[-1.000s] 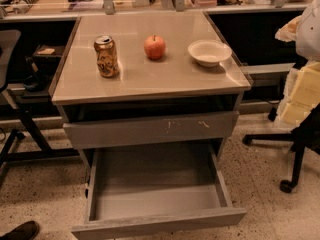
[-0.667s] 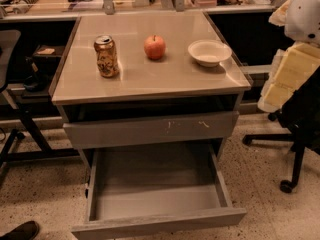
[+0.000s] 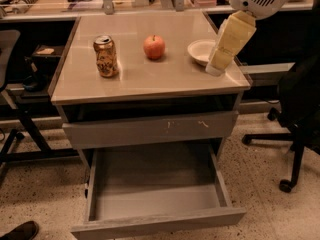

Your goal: Place orange can into middle drawer

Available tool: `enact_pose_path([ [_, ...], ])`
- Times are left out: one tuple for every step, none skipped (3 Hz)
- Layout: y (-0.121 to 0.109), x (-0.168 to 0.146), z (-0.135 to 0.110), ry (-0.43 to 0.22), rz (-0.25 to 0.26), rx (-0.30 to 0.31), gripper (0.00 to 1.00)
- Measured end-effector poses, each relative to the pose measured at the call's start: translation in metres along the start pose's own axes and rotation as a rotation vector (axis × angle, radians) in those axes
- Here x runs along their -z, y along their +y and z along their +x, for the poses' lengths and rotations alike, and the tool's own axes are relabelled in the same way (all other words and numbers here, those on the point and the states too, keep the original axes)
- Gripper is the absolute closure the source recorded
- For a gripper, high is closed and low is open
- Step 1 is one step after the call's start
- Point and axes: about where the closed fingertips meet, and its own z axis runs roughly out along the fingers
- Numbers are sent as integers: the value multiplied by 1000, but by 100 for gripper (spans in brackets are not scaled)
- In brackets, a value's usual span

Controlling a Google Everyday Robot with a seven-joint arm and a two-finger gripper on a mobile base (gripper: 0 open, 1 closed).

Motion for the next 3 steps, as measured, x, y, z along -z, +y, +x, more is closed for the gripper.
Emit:
enact_pose_path([
  [0,0,0,0,0,0,0],
  [4,-11,-11,-30,3,16,0],
  [9,-36,-37,-91,-17,36,0],
])
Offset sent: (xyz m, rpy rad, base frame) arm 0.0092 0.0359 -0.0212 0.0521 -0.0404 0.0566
